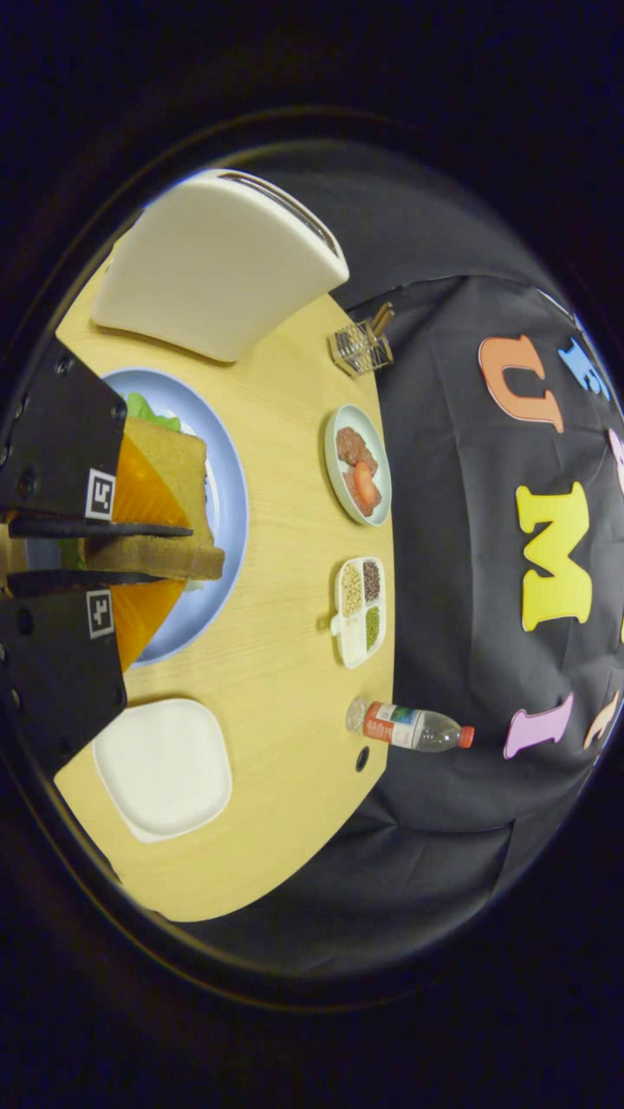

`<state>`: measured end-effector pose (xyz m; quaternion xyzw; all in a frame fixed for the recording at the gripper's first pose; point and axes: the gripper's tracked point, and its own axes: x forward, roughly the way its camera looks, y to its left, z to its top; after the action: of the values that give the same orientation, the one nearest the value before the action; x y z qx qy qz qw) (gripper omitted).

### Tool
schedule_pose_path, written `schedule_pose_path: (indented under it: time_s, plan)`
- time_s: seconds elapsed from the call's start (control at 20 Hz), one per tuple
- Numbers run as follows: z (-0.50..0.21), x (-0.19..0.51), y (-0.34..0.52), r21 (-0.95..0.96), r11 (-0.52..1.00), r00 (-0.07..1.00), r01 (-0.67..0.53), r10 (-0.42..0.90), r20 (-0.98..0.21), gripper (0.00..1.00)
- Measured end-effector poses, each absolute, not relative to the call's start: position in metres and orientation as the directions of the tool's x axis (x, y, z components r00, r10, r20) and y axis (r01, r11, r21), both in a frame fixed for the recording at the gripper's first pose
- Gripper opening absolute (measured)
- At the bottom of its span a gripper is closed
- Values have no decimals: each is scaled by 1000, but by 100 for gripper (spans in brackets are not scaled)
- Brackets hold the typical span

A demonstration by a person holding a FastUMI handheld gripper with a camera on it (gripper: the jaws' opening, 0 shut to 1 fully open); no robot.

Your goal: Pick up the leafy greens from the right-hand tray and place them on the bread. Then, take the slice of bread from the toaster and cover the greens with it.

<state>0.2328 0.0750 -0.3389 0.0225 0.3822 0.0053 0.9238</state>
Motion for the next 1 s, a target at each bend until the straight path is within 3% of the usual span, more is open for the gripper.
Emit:
schedule_pose_path:
  time_s: [0.15,0.3,0.35,0.5,0.65,0.75,1.0]
  plan:
    - [-341,233,72,33,999,713,20,9,-701,23]
    - [-342,226,72,68,997,707,21,33,-706,44]
    - [-340,225,70,72,997,713,32,28,-701,45]
    - [-333,220,64,60,997,727,39,13,-687,79]
    - [-318,212,61,29,999,748,35,-7,-664,83]
    - [-300,206,58,7,999,771,36,-23,-636,95]
    - [-236,179,52,10,999,850,35,-25,-527,97]
